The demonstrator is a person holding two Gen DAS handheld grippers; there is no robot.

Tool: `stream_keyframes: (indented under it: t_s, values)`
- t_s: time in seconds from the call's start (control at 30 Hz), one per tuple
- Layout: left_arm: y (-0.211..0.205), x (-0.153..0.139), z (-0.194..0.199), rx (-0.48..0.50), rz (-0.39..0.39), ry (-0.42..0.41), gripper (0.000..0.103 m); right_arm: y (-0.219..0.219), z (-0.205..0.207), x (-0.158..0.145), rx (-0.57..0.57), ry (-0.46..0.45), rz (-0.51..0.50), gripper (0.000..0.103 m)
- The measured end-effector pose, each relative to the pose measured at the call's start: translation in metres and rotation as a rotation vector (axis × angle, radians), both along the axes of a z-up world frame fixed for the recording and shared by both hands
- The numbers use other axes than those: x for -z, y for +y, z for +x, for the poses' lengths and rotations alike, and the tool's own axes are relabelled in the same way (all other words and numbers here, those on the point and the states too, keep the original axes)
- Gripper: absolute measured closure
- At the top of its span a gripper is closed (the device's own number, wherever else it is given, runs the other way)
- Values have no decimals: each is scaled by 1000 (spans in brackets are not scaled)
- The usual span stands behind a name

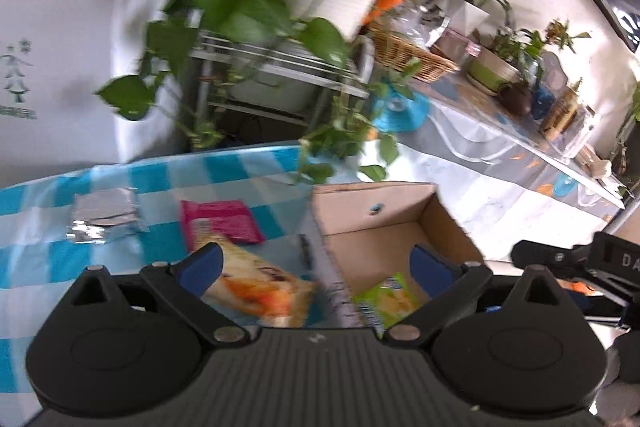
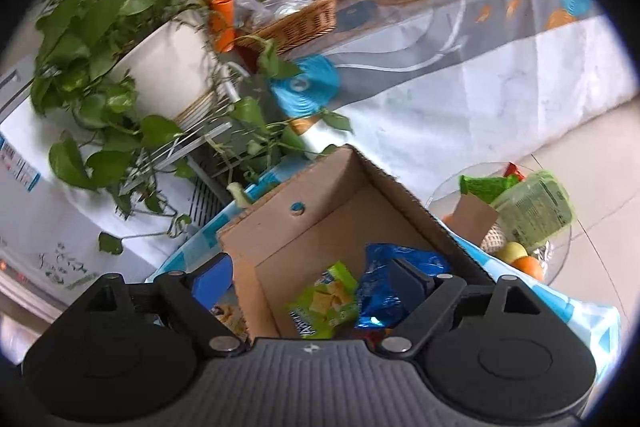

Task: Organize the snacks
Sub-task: 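Move both tools back over the table toward the croissant bag and purple bag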

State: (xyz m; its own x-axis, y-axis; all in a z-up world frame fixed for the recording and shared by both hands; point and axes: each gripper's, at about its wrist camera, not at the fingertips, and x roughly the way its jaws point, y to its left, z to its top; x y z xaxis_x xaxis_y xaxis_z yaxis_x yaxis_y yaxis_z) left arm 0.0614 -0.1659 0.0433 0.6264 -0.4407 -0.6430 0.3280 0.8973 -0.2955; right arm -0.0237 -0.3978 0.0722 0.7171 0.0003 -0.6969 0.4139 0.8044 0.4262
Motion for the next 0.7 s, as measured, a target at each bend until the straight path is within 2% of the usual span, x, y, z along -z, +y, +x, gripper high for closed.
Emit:
stream_keyframes:
  t_s: [0.4, 0.7]
  values:
    - [85, 10, -1, -88, 60, 16, 3, 43, 15, -4, -165, -17, -130, 13]
    - [116, 42, -4, -164, 87, 93, 3, 67, 25, -2, -254, -37, -113, 13]
